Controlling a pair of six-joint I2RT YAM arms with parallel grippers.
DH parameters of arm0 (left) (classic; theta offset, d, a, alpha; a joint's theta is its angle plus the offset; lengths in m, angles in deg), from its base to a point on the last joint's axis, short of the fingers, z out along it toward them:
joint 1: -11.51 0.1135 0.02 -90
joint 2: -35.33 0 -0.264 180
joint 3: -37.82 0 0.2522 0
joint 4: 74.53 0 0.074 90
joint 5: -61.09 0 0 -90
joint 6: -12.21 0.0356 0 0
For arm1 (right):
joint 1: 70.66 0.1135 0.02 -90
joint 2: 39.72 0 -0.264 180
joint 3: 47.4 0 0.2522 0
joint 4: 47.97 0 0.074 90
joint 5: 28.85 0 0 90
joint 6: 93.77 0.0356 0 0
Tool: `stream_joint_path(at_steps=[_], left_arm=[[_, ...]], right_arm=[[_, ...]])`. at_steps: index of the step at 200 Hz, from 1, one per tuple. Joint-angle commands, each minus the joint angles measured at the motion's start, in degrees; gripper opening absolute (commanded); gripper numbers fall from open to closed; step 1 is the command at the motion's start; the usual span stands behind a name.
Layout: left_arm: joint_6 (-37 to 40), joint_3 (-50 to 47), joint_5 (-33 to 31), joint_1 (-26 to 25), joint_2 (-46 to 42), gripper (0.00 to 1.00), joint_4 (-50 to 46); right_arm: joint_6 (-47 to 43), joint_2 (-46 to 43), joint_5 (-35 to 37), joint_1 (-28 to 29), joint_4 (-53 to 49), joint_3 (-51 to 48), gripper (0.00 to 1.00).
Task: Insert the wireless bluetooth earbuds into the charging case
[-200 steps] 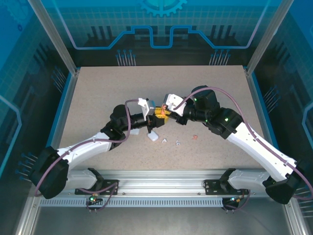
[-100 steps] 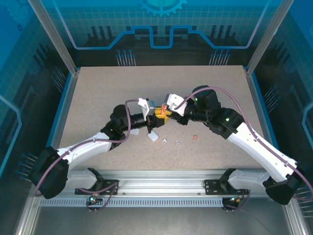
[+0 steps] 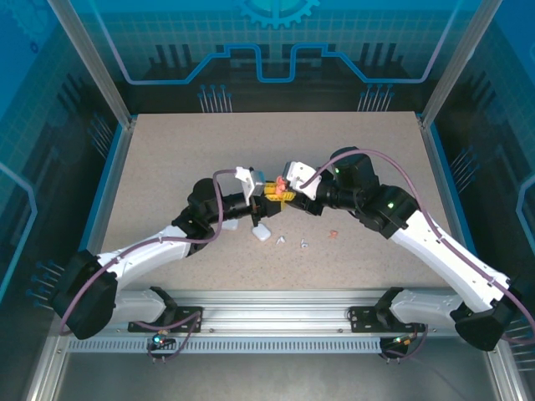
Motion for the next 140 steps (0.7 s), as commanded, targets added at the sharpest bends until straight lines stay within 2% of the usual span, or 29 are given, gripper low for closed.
stream_joint_path(at_steps=[1,33,69,85,116,140], left_arm=[[1.1,0.6,-0.8,0.0,-1.2,0.12,3.8],[1.1,0.5,-1.2,0.0,-0.8,0.12,4.3],[1.4,0.2,-2.4,0.1,-0.7,0.11,4.8],[1.8,-0.1,-3.4,0.1,-0.6,0.11,5.4],[2.9,-1.7,-6.1,0.0,-0.7,0.11,8.0],[4.7,-3.6,-8.6,0.1,-1.6,0.11,10.5]], right_arm=[[1.6,-1.1,-1.7,-0.5,-2.5,-0.4,0.42],[5.7,-2.6,-1.5,-1.2,-1.7,2.1,0.57],[11.5,-7.0,1.0,-2.4,0.2,2.1,0.82],[15.0,-9.4,4.3,-3.3,0.8,1.4,0.99],[22.6,-12.8,12.9,-6.4,-1.0,-0.3,1.00],[32.0,-14.2,18.7,-10.1,-4.9,-2.6,1.00]])
